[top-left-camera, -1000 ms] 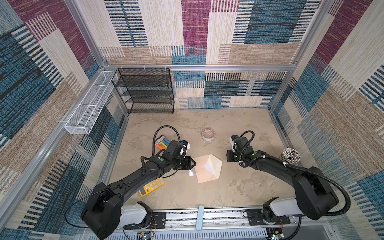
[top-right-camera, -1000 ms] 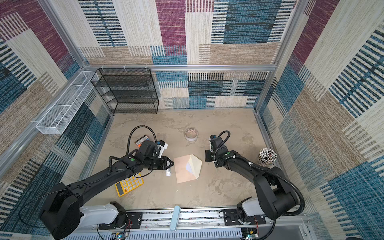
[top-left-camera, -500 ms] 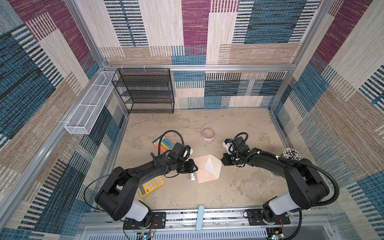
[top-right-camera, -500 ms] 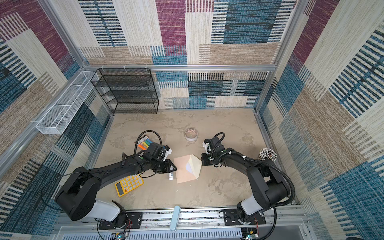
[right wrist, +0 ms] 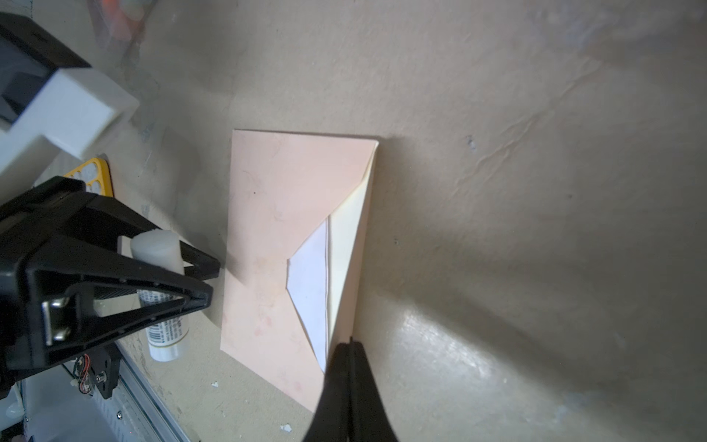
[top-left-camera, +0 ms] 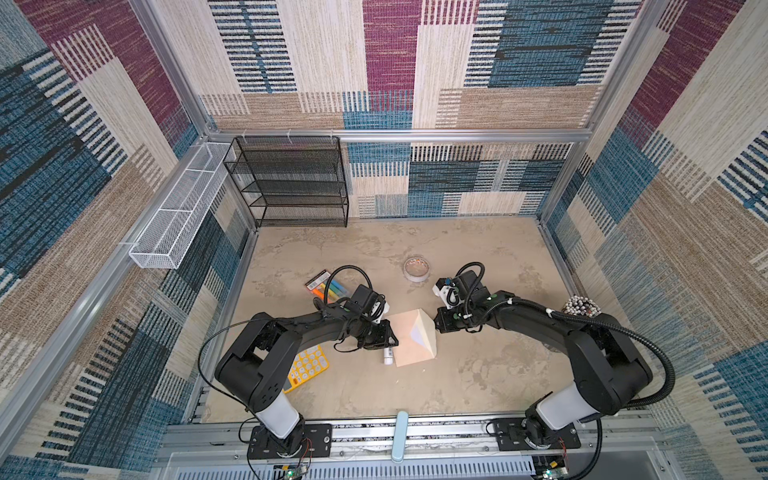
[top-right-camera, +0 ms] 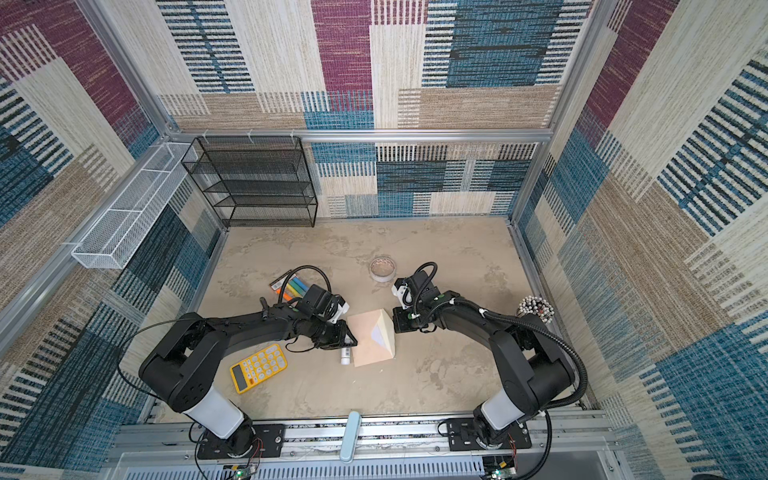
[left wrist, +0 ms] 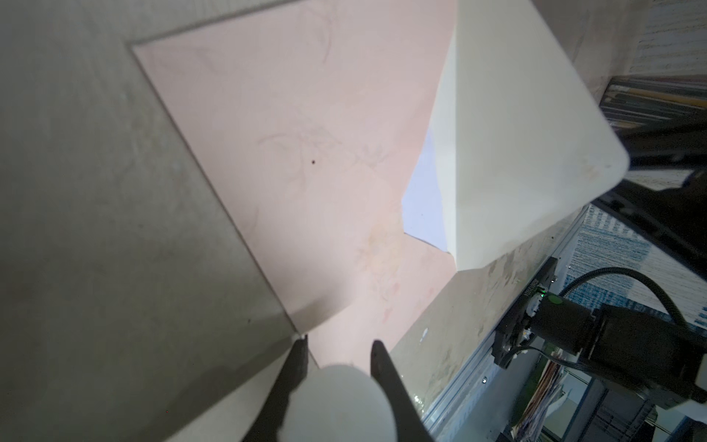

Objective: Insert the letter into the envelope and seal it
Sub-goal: 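Lower the right gripper to the cream flap of the pink envelope, then fold the cream flap down over the envelope with the right gripper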

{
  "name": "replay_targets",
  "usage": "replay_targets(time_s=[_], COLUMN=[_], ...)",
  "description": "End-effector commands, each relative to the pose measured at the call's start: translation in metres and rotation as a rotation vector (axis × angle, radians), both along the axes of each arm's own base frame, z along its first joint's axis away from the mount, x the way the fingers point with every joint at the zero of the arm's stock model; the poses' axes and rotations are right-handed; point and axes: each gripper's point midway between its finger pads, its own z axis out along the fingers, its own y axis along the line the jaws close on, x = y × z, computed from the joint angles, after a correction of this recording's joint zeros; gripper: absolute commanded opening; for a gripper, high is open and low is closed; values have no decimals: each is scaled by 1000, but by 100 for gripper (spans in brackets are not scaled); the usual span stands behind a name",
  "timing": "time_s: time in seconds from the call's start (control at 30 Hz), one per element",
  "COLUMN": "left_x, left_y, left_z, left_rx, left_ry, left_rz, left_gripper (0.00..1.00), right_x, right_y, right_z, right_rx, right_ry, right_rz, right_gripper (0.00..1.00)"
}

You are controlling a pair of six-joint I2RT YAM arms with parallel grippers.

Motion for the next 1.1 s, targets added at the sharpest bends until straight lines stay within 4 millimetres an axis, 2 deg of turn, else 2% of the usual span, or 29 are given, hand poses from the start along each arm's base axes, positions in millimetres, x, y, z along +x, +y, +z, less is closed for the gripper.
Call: replay_targets(time_s=[0.0,0.2,0.63,1.07], left_x=[-3,-2,-5,-6], left_y=[-3,-3,-9,-5], left_z=[-1,-2,-7,-5], left_rx=[-15,-8,-44,-57], left_ry=[14,22,68,68], left_rz=[-30,-33,-60,-58], left_gripper=[0,0,0,0], right_x=[-2,-4,-3,-6], right_y=[5,19,35,50], right_z=[-1,-1,-6,-20], right_rx=[-7,-22,-91,-170], right_ry=[14,22,35,67], right_rz=[16,43,74,113], right_gripper=[6,7,7,7])
